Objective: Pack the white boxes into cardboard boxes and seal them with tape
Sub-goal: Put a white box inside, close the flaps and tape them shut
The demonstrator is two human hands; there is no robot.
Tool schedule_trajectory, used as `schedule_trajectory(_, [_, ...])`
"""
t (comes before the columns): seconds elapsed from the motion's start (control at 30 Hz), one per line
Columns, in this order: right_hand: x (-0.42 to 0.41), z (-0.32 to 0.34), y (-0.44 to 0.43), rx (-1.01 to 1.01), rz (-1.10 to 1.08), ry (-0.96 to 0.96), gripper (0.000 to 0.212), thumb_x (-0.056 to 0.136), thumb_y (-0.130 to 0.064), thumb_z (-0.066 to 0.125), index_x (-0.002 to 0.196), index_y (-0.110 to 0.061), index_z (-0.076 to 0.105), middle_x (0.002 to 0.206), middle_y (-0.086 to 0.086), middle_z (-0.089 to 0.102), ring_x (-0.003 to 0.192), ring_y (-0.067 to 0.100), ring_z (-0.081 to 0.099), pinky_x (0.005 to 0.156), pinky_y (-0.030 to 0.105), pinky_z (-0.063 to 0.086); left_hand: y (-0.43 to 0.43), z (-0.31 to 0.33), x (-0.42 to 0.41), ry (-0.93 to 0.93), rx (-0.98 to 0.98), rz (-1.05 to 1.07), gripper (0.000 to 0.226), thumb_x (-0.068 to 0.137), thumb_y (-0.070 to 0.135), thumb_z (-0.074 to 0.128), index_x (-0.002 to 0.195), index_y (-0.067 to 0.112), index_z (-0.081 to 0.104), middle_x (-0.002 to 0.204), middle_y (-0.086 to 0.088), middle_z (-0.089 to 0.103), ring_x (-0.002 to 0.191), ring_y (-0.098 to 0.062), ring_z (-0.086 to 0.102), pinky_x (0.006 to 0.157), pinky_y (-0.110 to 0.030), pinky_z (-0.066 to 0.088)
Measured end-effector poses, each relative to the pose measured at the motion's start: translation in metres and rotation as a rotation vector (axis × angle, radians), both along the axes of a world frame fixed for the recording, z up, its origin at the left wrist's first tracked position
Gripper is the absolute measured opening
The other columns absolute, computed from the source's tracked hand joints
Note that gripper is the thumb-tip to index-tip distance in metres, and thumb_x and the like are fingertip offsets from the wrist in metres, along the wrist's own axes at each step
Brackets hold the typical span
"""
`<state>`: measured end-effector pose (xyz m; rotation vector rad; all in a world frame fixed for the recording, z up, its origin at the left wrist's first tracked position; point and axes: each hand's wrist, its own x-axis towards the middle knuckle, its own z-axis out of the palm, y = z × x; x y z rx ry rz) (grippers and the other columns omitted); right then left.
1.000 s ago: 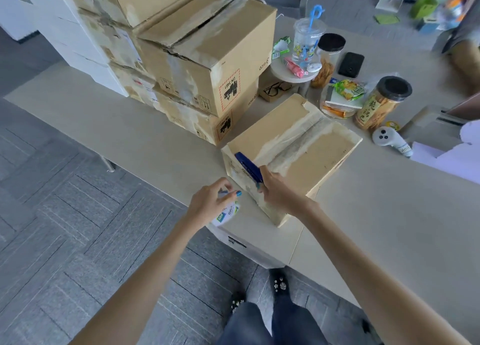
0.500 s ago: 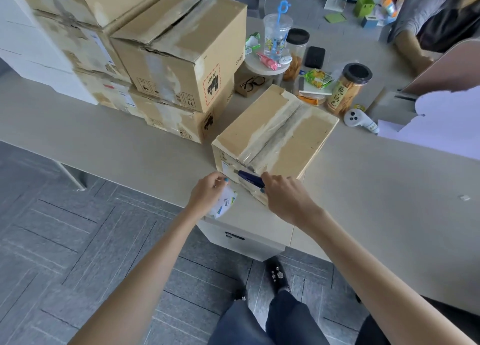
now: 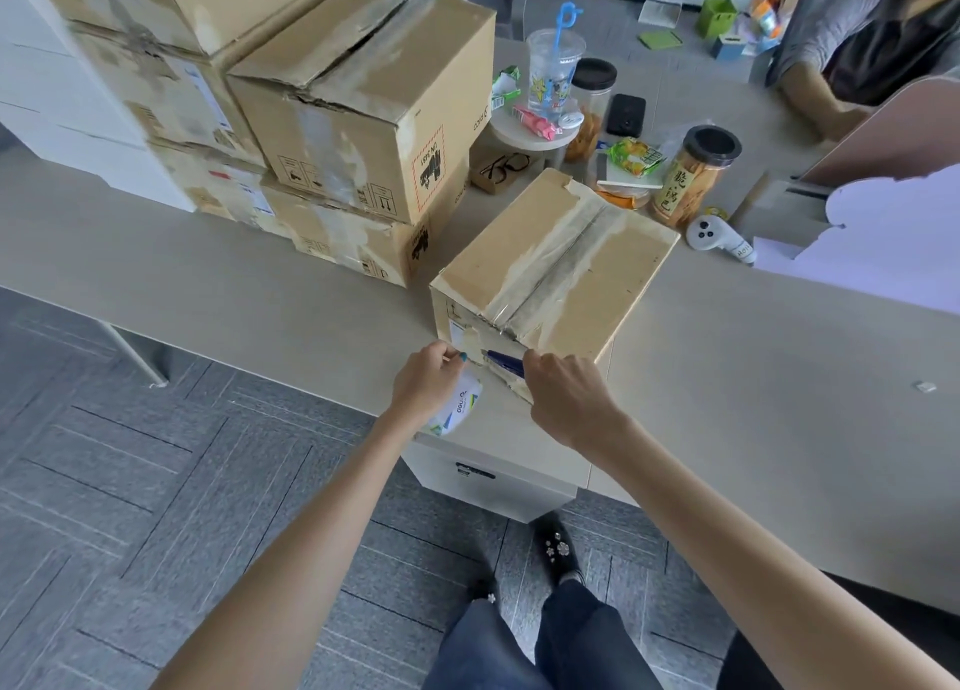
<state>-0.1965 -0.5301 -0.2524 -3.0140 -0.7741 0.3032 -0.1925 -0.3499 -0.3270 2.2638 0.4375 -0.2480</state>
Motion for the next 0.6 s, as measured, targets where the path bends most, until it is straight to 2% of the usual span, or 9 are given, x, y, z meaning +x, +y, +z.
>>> schedule_trajectory(0.1, [-0.007, 0.002, -0.012, 0.025, -0.011, 0.024, 0.024, 0.088, 0.007, 0.04, 0.106, -0.003, 0.053, 0.064, -0.001, 0.038, 0.057, 0.019, 0.042, 0.055, 0.029, 0.032, 0.001, 0.003, -0.002, -0.01, 0.087, 0.016, 0.013, 0.098, 0.024, 0.05, 0.087, 0.02, 0.056, 0.079, 0.004, 0.06, 0.08, -0.024, 0.057, 0.063, -0.031, 0.034])
schedule_trajectory(0.2, [-0.014, 0.002, -0.016, 0.069, -0.039, 0.057, 0.021, 0.09, 0.007, 0.039, 0.104, -0.005, 0.049, 0.066, -0.001, 0.039, 0.051, 0.014, 0.037, 0.046, 0.027, 0.023, 0.007, 0.001, -0.009, -0.022, 0.187, 0.0, 0.014, 0.098, 0.022, 0.048, 0.086, 0.018, 0.053, 0.08, 0.0, 0.06, 0.08, -0.027, 0.056, 0.063, -0.032, 0.034])
schedule_trajectory(0.33, [-0.009, 0.0, -0.004, 0.148, -0.008, 0.061, 0.024, 0.088, 0.01, 0.037, 0.106, -0.004, 0.044, 0.07, 0.001, 0.036, 0.057, 0.024, 0.042, 0.046, 0.031, 0.023, 0.009, -0.001, -0.018, -0.056, 0.17, -0.018, 0.016, 0.1, 0.022, 0.047, 0.099, 0.009, 0.058, 0.089, -0.007, 0.066, 0.085, -0.029, 0.061, 0.065, -0.031, 0.036])
schedule_trajectory(0.43, [0.0, -0.004, 0.007, 0.236, 0.008, 0.054, 0.027, 0.087, 0.012, 0.035, 0.109, -0.003, 0.04, 0.08, 0.007, 0.038, 0.057, 0.027, 0.043, 0.049, 0.041, 0.033, 0.007, 0.004, -0.024, -0.092, 0.153, -0.03, 0.019, 0.1, 0.023, 0.048, 0.104, 0.008, 0.059, 0.089, -0.005, 0.064, 0.087, -0.027, 0.062, 0.064, -0.03, 0.036])
schedule_trajectory(0.5, [0.01, -0.009, 0.013, 0.283, 0.005, 0.043, 0.03, 0.087, 0.011, 0.036, 0.113, -0.003, 0.039, 0.089, 0.009, 0.042, 0.064, 0.028, 0.046, 0.055, 0.045, 0.042, 0.009, 0.006, -0.026, -0.107, 0.144, -0.024, 0.018, 0.1, 0.023, 0.05, 0.103, 0.008, 0.06, 0.09, -0.006, 0.066, 0.087, -0.026, 0.063, 0.064, -0.032, 0.038])
schedule_trajectory(0.6, [0.027, -0.016, 0.018, 0.3, -0.014, 0.001, 0.041, 0.087, 0.01, 0.039, 0.125, -0.005, 0.037, 0.104, 0.009, 0.044, 0.079, 0.021, 0.045, 0.063, 0.037, 0.042, 0.013, 0.008, -0.03, -0.11, 0.113, -0.008, 0.017, 0.1, 0.024, 0.052, 0.1, 0.01, 0.06, 0.093, -0.008, 0.069, 0.09, -0.027, 0.064, 0.069, -0.037, 0.046])
